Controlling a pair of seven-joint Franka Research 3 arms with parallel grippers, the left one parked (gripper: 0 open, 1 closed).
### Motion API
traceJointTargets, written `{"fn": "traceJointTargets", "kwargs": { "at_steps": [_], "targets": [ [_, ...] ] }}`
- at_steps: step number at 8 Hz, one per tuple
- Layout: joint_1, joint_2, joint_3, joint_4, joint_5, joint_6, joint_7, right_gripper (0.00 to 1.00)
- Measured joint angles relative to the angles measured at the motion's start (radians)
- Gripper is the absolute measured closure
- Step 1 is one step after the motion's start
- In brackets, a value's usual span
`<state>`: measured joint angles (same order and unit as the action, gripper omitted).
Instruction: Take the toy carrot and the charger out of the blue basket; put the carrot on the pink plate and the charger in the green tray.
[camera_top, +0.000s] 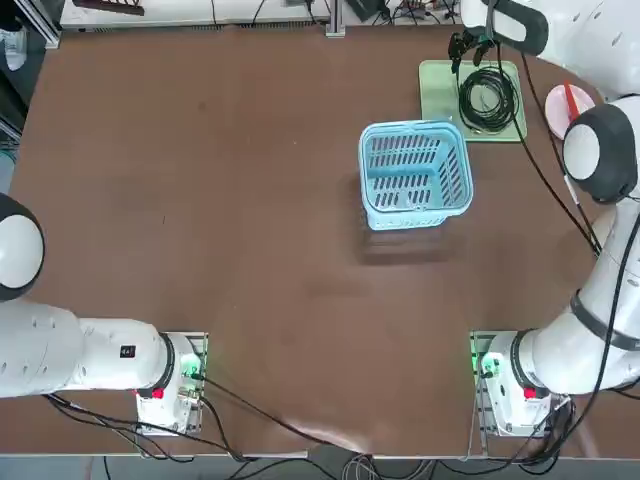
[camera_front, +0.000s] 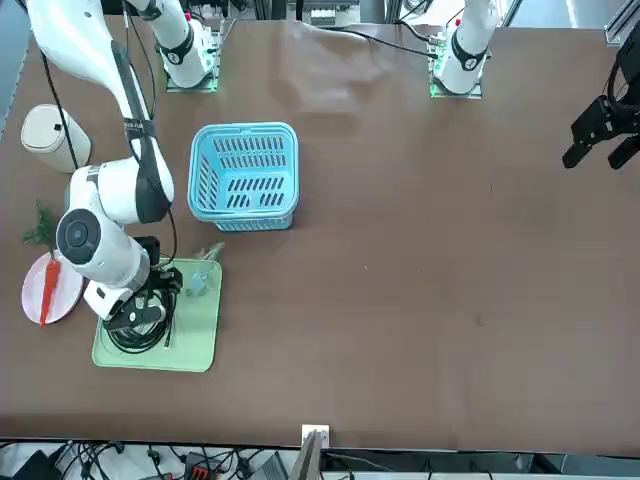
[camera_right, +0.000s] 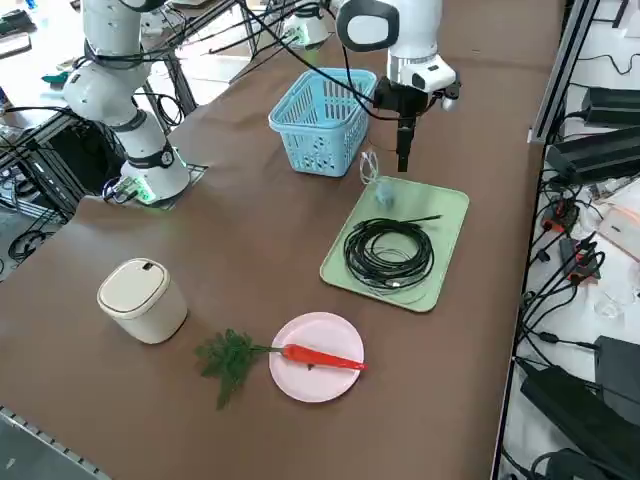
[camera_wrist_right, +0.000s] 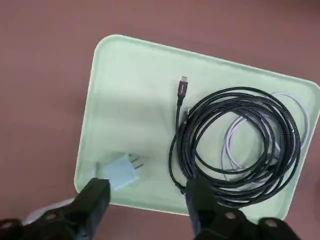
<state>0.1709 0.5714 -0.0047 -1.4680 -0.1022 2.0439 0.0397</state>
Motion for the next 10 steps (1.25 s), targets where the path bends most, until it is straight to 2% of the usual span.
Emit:
{"fn": "traceJointTargets", "kwargs": {
  "at_steps": [4, 7, 8, 10],
  "targets": [
    [-0.033, 0.0, 0.0, 0.003, 0.0, 0.025, -0.047, 0.0],
    [-0.044, -0.015, 0.0, 0.066, 0.028, 0.029, -0.051, 0.0],
    [-0.046, -0.046, 0.0, 0.085, 0.053, 0.009, -0.051, 0.0],
    [-0.062, -0.158, -0.002, 0.106, 0.074, -0.138, -0.051, 0.0]
  ]
}}
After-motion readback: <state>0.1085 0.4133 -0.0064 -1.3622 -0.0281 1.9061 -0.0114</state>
